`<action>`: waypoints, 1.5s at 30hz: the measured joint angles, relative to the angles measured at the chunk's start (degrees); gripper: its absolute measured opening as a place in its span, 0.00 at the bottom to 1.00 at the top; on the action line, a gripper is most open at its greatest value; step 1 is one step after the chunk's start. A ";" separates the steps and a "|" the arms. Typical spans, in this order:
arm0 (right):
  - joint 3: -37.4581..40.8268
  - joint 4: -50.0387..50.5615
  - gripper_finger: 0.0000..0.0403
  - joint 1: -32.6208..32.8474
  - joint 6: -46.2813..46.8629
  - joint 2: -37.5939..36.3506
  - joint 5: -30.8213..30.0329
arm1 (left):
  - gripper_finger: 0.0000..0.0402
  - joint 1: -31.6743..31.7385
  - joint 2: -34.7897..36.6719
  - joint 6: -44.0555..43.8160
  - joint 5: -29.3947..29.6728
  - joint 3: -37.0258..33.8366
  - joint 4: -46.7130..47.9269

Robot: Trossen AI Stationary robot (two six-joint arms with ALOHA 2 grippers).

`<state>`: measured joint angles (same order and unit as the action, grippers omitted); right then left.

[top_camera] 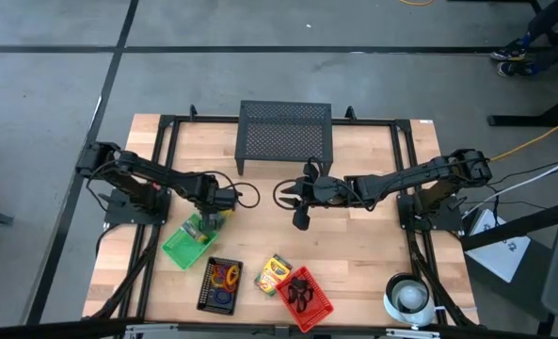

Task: Pick & Place Office Desk Supplies
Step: Put the yellow crayon box into the green bin

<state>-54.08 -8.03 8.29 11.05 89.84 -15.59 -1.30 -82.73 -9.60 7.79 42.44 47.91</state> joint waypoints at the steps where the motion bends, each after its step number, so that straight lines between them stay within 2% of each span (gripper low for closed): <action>1: 0.00 0.01 0.26 0.00 0.00 0.00 0.00 | 0.01 0.38 -0.09 0.21 0.47 -0.19 0.35; 15: 0.02 2.24 0.26 0.00 -0.06 0.00 -0.58 | 0.00 7.15 -0.19 8.28 1.67 -0.30 0.45; 19: 0.02 2.90 0.26 -0.02 -0.45 0.00 -2.16 | 0.00 8.28 -0.07 8.34 1.69 -0.29 0.18; 23: 0.02 -0.66 0.26 -0.02 -4.74 0.00 -4.20 | 0.00 7.67 2.10 6.63 1.99 -0.27 -2.35; 27: 0.02 -5.31 0.26 -0.04 -7.20 0.00 -3.06 | 0.01 6.47 10.57 4.01 3.47 -0.22 -8.43; 32: 0.02 -9.06 0.26 -0.18 -5.48 0.32 1.62 | 0.01 3.55 26.34 2.95 7.45 -0.23 -12.26; 36: -0.77 -13.85 0.26 -1.13 -2.91 5.29 5.30 | 0.00 0.75 38.10 1.43 10.08 -3.16 -19.21; 40: -8.09 -13.78 0.26 -1.15 -2.53 14.95 7.97 | 0.01 -2.05 46.68 1.24 11.30 -7.70 -27.56; 45: -22.65 -6.02 0.24 -1.57 -2.76 26.86 10.95 | 0.00 -4.25 52.78 1.27 16.08 -10.24 -28.06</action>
<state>-76.73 -14.05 6.73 8.29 116.71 -4.64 -5.56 -29.95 -8.33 23.87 32.20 19.85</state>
